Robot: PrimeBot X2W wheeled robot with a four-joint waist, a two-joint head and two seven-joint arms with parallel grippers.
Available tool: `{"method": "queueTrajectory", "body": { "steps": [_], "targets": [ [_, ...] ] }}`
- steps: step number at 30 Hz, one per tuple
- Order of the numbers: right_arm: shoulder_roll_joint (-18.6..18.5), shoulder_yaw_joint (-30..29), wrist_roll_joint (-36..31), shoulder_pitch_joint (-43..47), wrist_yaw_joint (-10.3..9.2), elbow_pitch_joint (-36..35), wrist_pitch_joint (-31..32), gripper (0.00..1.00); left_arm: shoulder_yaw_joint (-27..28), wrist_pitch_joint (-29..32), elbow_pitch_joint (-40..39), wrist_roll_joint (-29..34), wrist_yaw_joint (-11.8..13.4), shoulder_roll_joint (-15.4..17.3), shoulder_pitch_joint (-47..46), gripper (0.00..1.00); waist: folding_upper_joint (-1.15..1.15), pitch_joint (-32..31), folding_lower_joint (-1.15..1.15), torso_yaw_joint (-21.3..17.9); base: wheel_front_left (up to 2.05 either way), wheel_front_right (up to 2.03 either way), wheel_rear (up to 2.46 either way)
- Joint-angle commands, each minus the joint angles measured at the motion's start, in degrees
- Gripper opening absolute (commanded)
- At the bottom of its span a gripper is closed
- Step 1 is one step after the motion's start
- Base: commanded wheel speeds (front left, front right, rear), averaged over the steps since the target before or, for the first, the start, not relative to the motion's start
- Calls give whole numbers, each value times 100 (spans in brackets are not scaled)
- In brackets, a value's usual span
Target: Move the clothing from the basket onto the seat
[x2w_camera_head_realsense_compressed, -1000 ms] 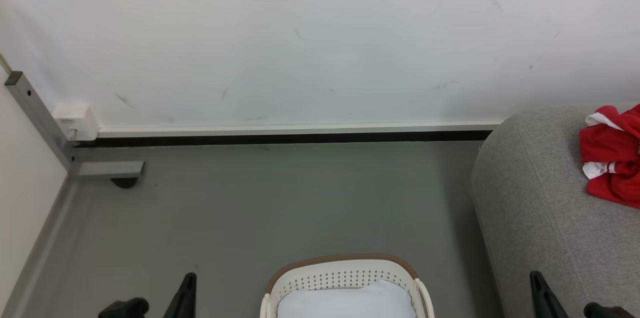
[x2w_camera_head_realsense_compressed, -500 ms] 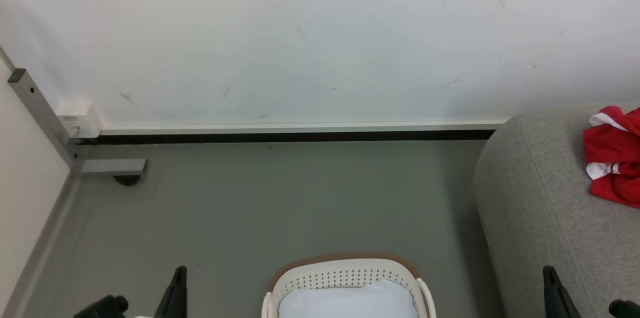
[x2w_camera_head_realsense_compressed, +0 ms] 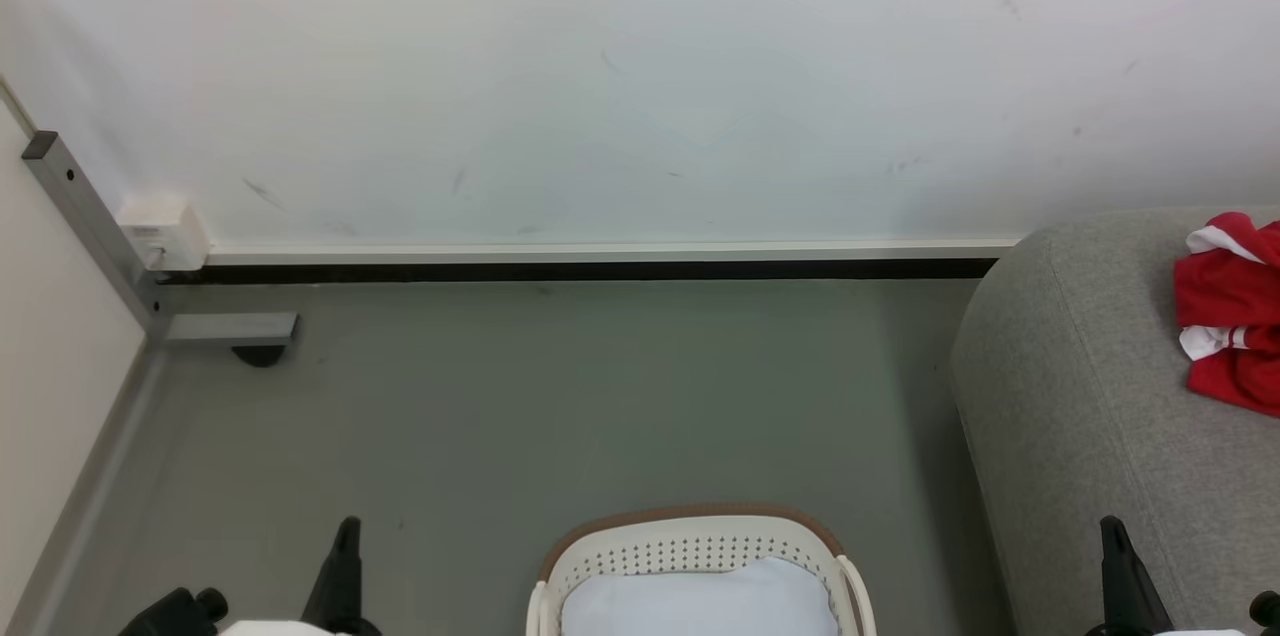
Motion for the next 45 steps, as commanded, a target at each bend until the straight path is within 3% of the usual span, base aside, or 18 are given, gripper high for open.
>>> {"method": "queueTrajectory", "body": {
  "steps": [1, 24, 45],
  "targets": [
    [-61, -42, 195, -162, -4, -109, 41, 0, 35, 38, -115, -190, -12, 17, -127, 0, 0, 2, 0, 4, 0, 0, 0],
    [-75, -169, 1848, -268, -7, -286, 469, 0, 222, 466, -335, -1794, -19, -4, -176, 0, 0, 39, 0, 72, 0, 0, 0],
    [-84, -256, 2965, -325, -9, -404, 759, 0, 347, 750, -486, -2882, -25, -20, -200, 0, 0, 70, 0, 128, 0, 0, 0]
  ]
}}
